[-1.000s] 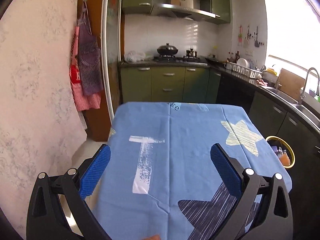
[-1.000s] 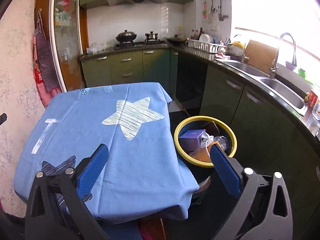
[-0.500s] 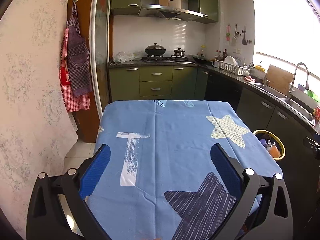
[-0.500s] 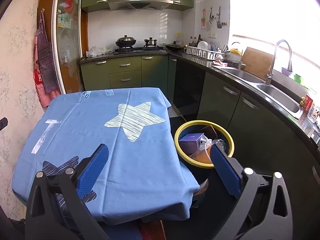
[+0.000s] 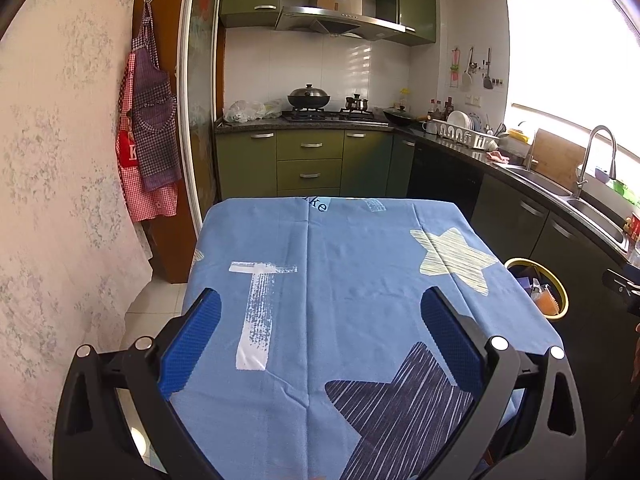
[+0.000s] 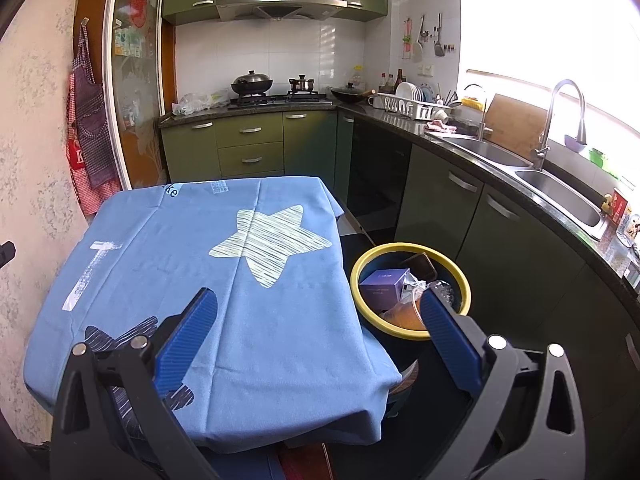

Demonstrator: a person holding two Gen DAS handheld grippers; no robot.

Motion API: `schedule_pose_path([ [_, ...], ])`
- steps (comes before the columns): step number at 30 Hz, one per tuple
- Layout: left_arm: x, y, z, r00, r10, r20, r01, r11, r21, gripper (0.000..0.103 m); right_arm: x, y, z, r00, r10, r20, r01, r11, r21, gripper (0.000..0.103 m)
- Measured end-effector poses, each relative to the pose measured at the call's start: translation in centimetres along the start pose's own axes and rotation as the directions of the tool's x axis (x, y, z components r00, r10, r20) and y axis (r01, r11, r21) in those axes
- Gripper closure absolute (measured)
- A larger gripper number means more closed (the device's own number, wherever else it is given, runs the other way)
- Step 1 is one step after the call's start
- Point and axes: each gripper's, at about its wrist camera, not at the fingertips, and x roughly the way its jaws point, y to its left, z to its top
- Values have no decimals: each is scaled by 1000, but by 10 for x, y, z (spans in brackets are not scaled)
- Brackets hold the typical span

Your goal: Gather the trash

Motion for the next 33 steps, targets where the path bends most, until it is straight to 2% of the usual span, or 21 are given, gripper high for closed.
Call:
schedule_pose_path([
  [33,-2,-5,-1,1000,5,-4,-5,1000,0,4,1,4,2,1000,0,2,0,1000,9,6],
])
